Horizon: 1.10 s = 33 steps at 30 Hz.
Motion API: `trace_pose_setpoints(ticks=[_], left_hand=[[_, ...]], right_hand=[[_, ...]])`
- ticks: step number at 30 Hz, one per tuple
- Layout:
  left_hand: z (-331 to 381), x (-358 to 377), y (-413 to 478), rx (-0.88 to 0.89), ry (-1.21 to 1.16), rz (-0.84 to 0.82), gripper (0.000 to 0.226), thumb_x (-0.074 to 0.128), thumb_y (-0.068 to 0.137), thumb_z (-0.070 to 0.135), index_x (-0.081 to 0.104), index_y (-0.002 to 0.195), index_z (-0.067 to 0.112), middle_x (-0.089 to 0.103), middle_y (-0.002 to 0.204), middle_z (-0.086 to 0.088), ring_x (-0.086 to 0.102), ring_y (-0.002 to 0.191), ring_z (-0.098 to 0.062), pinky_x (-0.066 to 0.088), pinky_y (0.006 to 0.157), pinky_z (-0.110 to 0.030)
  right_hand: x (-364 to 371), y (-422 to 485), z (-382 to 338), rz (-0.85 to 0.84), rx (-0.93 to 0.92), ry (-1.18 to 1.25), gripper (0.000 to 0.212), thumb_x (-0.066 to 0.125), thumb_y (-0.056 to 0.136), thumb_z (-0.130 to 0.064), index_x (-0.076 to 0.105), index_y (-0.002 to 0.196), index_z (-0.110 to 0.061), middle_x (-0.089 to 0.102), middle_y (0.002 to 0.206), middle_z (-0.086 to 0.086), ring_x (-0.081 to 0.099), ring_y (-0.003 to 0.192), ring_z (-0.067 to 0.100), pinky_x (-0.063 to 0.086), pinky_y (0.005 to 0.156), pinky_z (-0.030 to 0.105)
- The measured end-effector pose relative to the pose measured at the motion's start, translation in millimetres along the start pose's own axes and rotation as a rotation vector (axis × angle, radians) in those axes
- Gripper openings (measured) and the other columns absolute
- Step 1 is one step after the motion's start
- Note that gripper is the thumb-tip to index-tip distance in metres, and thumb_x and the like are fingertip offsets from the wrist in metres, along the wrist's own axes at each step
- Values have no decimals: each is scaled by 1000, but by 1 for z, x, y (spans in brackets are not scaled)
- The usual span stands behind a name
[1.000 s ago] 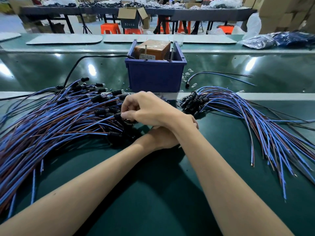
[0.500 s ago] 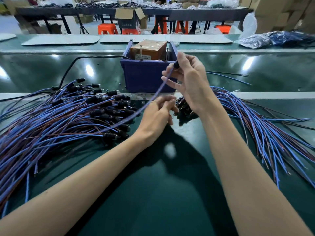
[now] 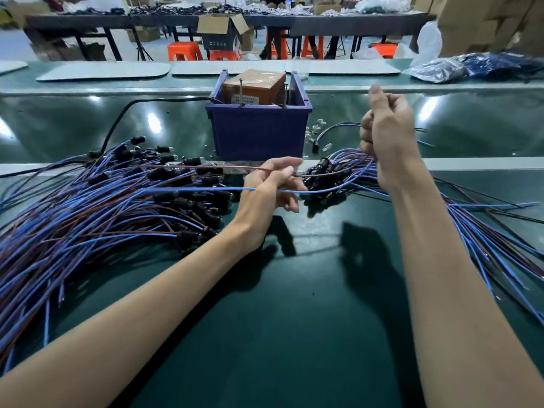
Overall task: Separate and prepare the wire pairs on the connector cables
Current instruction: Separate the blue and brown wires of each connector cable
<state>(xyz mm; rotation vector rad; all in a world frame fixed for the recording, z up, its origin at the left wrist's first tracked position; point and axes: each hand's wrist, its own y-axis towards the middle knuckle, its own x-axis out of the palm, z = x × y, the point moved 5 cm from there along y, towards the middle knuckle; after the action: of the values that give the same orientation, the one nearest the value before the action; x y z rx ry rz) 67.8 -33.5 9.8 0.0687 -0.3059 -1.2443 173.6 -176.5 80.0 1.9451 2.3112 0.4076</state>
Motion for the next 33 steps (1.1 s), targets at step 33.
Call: trace_pose_setpoints(ticks=[33], left_hand=[[-2, 6, -1, -2, 80, 18, 34, 38, 103, 20, 60, 77, 13, 41, 49, 15, 33, 44, 2, 27, 44, -8]], right_hand=[[67, -31, 6, -648, 16, -309, 7, 69, 87, -6, 67, 80, -4, 62, 54, -3, 51, 49, 9, 44, 48, 17]])
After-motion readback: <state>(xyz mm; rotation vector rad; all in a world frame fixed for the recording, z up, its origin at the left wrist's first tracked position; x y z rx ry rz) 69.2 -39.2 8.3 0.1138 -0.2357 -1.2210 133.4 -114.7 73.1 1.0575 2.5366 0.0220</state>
